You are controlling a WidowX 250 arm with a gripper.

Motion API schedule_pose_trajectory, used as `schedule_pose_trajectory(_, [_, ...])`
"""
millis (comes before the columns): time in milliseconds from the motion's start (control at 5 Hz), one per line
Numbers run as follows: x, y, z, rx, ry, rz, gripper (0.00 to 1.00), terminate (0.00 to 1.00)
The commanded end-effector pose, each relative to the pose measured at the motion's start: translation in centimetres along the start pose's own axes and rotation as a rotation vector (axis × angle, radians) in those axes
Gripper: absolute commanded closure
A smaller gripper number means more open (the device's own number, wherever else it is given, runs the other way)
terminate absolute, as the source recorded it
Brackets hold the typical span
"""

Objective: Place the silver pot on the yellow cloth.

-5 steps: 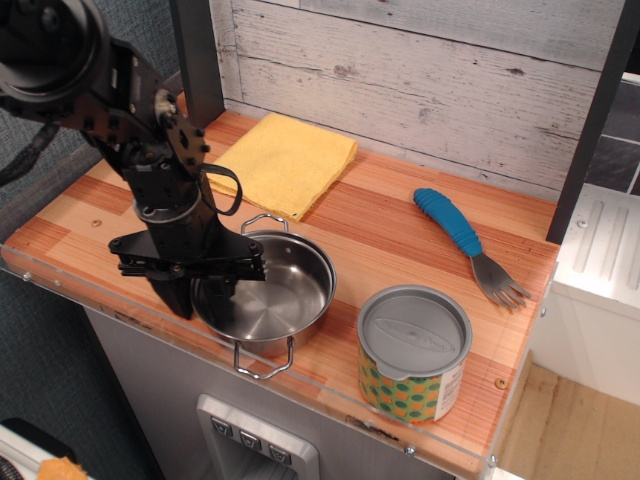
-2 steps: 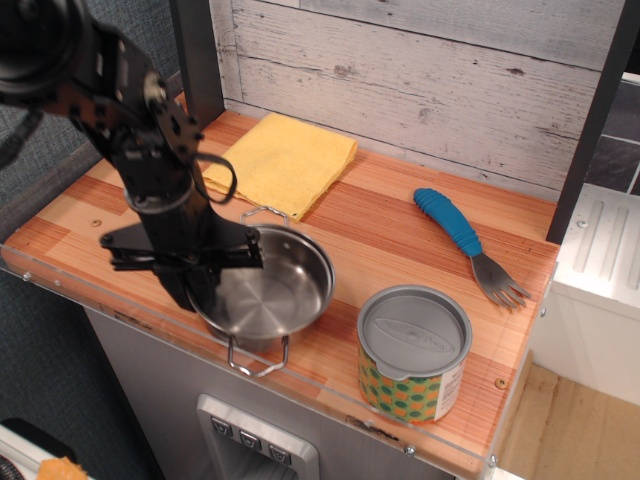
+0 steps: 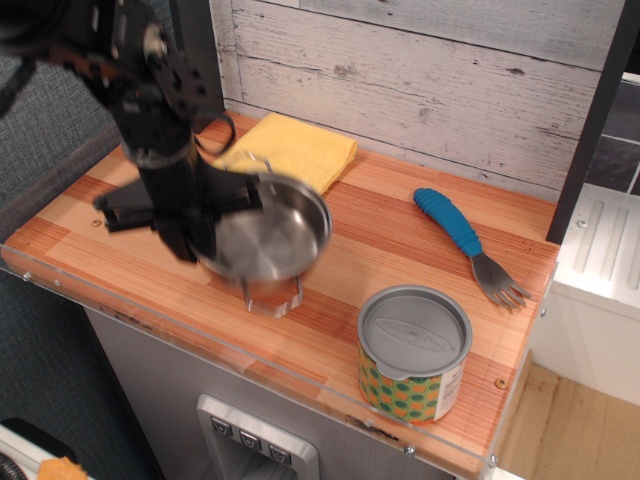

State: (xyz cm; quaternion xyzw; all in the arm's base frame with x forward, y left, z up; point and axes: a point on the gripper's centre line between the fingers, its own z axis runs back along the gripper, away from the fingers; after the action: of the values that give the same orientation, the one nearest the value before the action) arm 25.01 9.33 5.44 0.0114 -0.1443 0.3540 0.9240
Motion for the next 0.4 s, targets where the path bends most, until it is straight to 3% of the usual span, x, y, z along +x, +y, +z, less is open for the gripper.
schedule_pose_trajectory(0, [3.9, 0.2, 0.9, 0.02, -0.184, 0.356, 1.0, 0.0])
schedule_pose_trajectory(200, [5.5, -0.6, -0.1, -0.012, -0.203, 0.478, 1.0, 0.0])
